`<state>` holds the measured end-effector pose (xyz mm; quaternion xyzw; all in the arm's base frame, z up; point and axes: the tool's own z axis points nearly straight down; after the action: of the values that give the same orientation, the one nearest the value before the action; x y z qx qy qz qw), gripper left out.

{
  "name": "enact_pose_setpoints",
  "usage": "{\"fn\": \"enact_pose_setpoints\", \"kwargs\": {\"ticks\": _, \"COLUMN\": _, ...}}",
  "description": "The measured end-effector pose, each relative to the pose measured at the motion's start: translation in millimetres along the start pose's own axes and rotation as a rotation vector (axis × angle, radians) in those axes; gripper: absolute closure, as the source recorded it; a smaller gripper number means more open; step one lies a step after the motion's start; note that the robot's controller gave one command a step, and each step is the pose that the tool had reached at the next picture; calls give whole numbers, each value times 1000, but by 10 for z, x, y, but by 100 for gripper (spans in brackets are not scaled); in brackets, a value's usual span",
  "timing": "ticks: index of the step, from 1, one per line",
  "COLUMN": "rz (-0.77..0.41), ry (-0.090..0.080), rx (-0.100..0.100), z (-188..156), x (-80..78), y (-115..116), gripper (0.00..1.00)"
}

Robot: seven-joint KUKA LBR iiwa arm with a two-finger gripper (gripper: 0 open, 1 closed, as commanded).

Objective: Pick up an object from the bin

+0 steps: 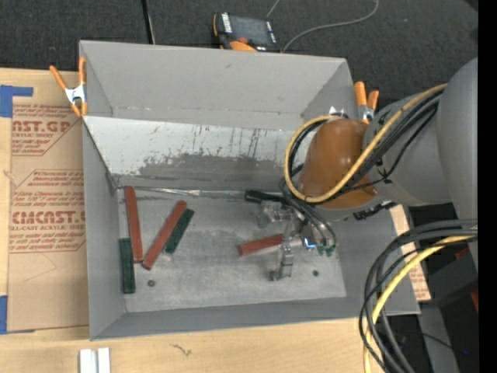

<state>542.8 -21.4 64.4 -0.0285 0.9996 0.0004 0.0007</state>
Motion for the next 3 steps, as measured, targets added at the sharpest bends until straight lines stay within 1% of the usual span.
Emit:
{"fn": "enact_pose_setpoints", "kwargs": {"ticks": 1, "rz": 0, "ry": 0, "rx": 0, "z": 1, "x": -3, "y": 5, "gripper": 0}}
{"fn": "enact_pose_setpoints", "kwargs": {"ticks": 2, "rz": 0, "ry": 0, "rx": 0, "z": -13, "x": -8, "y": 5, "gripper": 100}}
{"fn": "enact_pose_setpoints", "kwargs": {"ticks": 3, "rz": 1, "ry": -4, "rx": 1, "z": -536, "x": -22, "y": 8, "gripper": 100}}
